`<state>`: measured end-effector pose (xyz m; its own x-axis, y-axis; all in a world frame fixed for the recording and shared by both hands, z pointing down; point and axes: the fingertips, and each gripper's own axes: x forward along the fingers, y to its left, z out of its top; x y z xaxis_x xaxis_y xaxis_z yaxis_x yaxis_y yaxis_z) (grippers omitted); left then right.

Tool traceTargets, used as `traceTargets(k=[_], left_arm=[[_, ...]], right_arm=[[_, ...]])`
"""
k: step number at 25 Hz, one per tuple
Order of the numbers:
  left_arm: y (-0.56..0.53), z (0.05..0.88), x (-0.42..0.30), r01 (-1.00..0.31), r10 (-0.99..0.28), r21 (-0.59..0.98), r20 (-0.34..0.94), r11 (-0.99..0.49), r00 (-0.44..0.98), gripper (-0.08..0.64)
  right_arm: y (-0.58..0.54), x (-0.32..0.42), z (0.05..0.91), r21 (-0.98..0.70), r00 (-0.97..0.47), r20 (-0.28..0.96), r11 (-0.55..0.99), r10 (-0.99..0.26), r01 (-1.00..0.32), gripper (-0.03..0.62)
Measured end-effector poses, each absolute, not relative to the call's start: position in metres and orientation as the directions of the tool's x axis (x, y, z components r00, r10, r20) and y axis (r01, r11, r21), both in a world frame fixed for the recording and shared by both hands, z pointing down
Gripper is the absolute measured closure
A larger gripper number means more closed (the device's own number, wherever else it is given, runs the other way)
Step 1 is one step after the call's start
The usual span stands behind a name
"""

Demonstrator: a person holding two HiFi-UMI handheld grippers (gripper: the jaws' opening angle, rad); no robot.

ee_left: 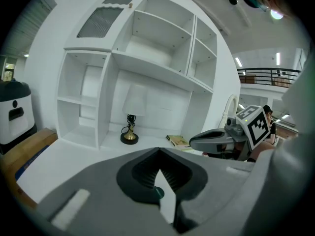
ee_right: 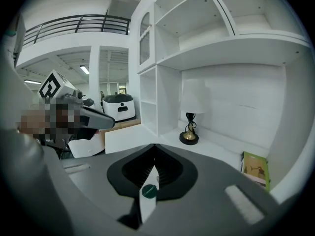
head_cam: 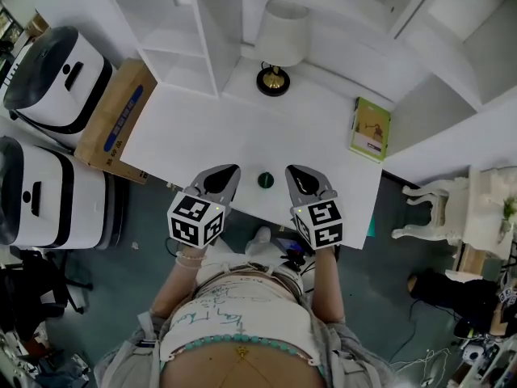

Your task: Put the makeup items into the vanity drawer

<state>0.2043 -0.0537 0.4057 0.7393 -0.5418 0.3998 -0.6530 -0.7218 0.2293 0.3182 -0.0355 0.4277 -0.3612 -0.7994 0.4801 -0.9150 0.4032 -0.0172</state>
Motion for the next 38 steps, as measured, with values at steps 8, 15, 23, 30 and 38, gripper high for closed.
traceTargets(k=[8,15,23,30,38], left_arm=[[-0.071,0.41,0.186,-0.597,-0.479,0.243,0.404,-0.765,0.779,0.558],[-0.079,0.417,0.163,-0.578,-0.454,0.254,0.411,-0.775,0.79,0.558],[-0.083,0.421,0.144,-0.585,-0.455,0.261,0.42,-0.768,0.785,0.559],[-0.084,0.423,0.13,-0.606,-0.476,0.257,0.424,-0.753,0.771,0.558],[-0.084,0.423,0.118,-0.634,-0.502,0.258,0.427,-0.729,0.752,0.559]], right_arm=[[-0.047,0.3,0.439,-0.014,-0.302,0.509,0.343,-0.806,-0.939,0.566],[-0.054,0.286,0.449,-0.004,-0.267,0.536,0.314,-0.801,-0.949,0.566],[-0.055,0.282,0.469,0.002,-0.25,0.588,0.311,-0.769,-0.95,0.566],[-0.054,0.282,0.492,-0.011,-0.257,0.63,0.322,-0.733,-0.947,0.566],[-0.055,0.286,0.514,-0.018,-0.259,0.669,0.333,-0.697,-0.943,0.566]])
